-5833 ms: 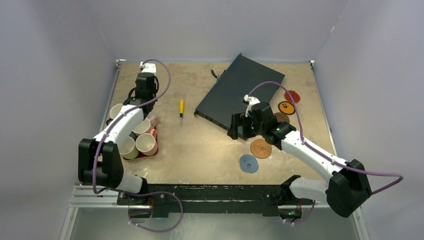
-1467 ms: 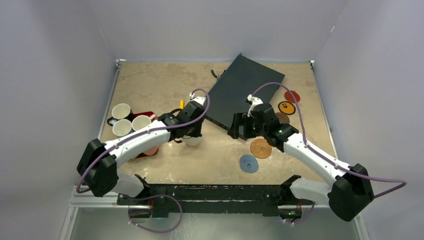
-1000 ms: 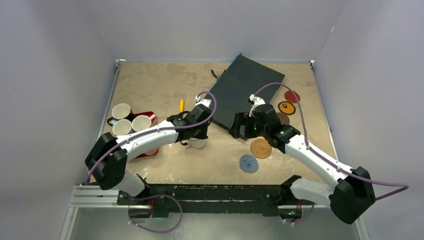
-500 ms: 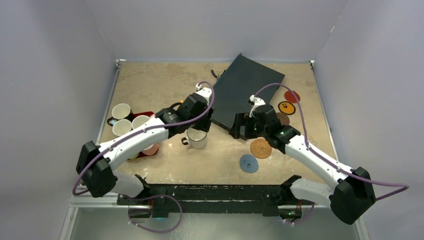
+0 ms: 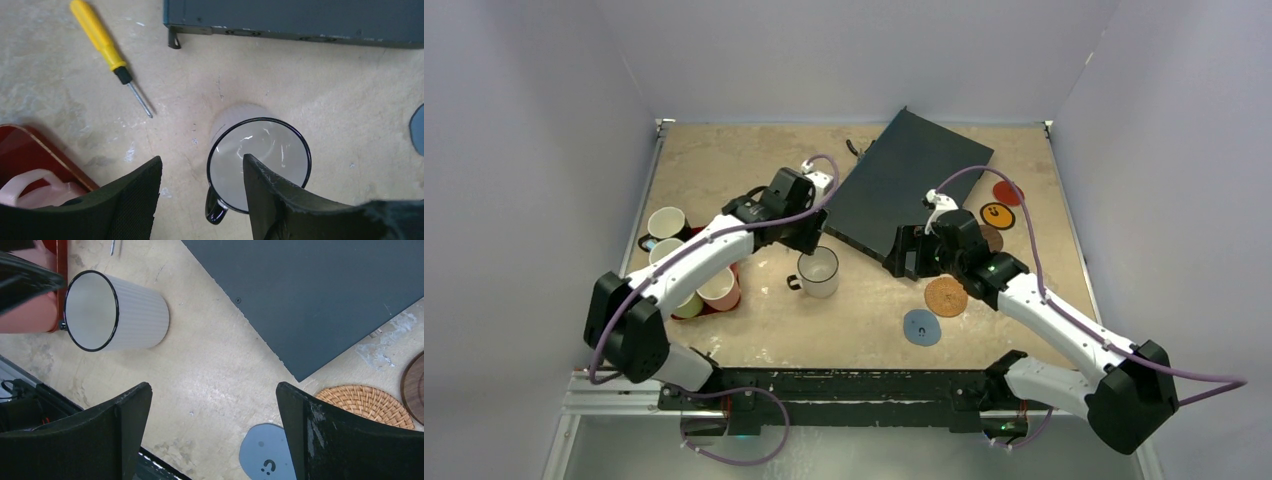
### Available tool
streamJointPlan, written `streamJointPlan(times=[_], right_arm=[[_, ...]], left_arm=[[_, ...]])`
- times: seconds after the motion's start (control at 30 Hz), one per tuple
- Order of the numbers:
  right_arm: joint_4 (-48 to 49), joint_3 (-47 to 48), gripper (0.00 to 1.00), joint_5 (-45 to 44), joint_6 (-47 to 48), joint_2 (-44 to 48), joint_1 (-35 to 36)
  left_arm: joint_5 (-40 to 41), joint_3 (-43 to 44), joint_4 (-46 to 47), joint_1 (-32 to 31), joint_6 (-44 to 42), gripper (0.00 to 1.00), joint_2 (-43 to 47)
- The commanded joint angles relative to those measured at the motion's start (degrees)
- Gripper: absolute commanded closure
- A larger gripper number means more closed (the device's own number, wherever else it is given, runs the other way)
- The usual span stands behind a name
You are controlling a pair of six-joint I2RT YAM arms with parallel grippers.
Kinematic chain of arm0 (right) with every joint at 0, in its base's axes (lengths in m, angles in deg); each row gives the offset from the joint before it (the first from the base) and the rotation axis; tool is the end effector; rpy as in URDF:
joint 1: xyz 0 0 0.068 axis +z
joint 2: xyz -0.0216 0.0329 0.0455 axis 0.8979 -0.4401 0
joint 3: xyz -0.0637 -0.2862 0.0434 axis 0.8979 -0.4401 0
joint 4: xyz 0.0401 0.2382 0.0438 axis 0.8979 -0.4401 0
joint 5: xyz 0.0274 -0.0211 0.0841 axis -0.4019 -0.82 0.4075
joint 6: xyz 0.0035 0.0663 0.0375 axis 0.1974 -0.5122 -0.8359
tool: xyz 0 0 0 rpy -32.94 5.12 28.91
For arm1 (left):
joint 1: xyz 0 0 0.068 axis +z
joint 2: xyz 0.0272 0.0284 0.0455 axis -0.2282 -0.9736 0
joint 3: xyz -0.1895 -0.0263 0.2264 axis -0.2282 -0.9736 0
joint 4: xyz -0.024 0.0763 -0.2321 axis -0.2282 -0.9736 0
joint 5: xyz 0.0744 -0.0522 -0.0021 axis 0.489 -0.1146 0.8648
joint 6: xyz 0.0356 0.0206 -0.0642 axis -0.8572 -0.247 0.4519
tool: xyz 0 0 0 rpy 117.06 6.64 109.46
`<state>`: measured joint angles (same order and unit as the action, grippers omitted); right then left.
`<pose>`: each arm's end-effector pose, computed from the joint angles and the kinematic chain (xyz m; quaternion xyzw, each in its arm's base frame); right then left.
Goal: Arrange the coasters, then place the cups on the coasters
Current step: Pick up the cup at the center of the board.
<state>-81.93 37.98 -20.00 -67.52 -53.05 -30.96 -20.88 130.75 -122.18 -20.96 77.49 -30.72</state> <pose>0.1966 0.1324 0.2781 -0.0464 0.8690 0.2772 0.4072 0.2535 -0.1652 0.2902 0.1909 0.9261 -0.0809 0.3152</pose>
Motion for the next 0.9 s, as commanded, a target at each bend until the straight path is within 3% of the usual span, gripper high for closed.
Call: streamJointPlan(times=[0.0,0.17,0.53,0.67,0.87], right_arm=[[-0.9,0.0,0.02,-1.2,0.2,1.8,-0.3],[-1.3,-0.6,0.02,-1.6,0.1,2.9,-0.3],[-1.0,-0.8,0.02,-1.5,-0.1,2.7,-0.3],[-0.8,-1.0,0.02,-1.5,-0.1,2.4,-0.3],[-0.6,-1.5,0.02,-1.4,-0.2,2.7,-0.3]], left_arm=[[-4.7,-0.7,1.6,-0.1,-4.1,0.44,-4.9],[-5.8,-1.3,3.3,-0.1,-6.2,0.47,-6.9],[-10.7,-5.3,10.2,-0.2,-8.9,0.76,-8.0],[-10.7,-6.4,10.1,-0.2,-8.8,1.00,-7.4],[-5.7,-9.6,12.5,-0.2,-3.0,1.00,0.5]])
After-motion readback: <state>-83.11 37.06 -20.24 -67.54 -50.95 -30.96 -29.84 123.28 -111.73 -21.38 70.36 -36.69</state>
